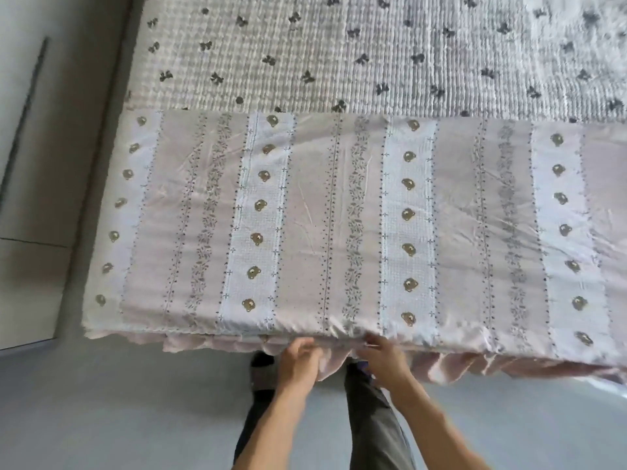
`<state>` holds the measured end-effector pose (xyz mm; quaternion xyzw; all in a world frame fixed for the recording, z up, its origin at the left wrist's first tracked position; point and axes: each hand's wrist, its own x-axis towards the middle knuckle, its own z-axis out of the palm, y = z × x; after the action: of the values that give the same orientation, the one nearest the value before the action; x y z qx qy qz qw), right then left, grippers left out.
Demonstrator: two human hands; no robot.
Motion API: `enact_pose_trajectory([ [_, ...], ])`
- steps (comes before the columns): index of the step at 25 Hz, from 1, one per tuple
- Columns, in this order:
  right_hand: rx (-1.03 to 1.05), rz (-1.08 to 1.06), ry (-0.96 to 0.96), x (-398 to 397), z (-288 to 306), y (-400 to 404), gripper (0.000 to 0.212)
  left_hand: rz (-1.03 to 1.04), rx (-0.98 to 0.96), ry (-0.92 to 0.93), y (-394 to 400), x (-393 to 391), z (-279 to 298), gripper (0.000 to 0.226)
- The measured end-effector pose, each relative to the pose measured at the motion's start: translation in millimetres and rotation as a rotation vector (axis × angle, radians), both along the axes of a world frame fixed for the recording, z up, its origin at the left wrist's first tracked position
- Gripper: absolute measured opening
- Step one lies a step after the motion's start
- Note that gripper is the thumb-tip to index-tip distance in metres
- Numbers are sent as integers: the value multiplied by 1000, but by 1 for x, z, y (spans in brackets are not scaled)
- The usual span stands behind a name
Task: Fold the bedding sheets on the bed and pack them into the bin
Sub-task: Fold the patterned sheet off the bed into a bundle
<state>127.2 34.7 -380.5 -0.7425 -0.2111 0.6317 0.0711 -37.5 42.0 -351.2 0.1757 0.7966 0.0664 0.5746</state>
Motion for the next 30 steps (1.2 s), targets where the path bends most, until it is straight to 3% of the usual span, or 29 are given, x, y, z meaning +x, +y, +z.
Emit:
enact_pose_trajectory([
  [2,58,-213,-43,-11,-17,-8,22,60,3,-13,6,-14,-33,28],
  [5,114,-576,-102,-38,-35,-19,14,344,23,-103,9,-33,-63,12],
  [9,76,-837,57,-69,-48,-29,19,696,-5,-271,-3,-46,-83,29],
  [12,128,-1215,178,-68,-62,-19,10,883,85,-340,0,-55,-95,29],
  [15,182,-1351,300,-62,-66,-19,15,865,138,-344,2,-64,-100,28],
  [19,256,-1387,650,-62,-47,-12,43,761,133,-304,-8,-70,-94,23],
  [21,281,-1460,709,-57,-41,-5,38,773,140,-373,-10,-73,-88,17],
  [23,208,-1526,528,-51,-49,-6,21,762,109,-360,-11,-78,-88,13],
  [24,98,-1546,330,-47,-57,-11,14,749,63,-296,-13,-81,-92,12],
  [27,-191,-1456,-170,-38,-65,-33,23,678,-51,-29,-27,-86,-96,19],
  [28,-180,-1383,-310,-41,-63,-38,21,617,10,102,-29,-86,-95,22],
  [30,138,-1047,-621,-57,-57,-39,12,256,410,329,-34,-87,-94,16],
])
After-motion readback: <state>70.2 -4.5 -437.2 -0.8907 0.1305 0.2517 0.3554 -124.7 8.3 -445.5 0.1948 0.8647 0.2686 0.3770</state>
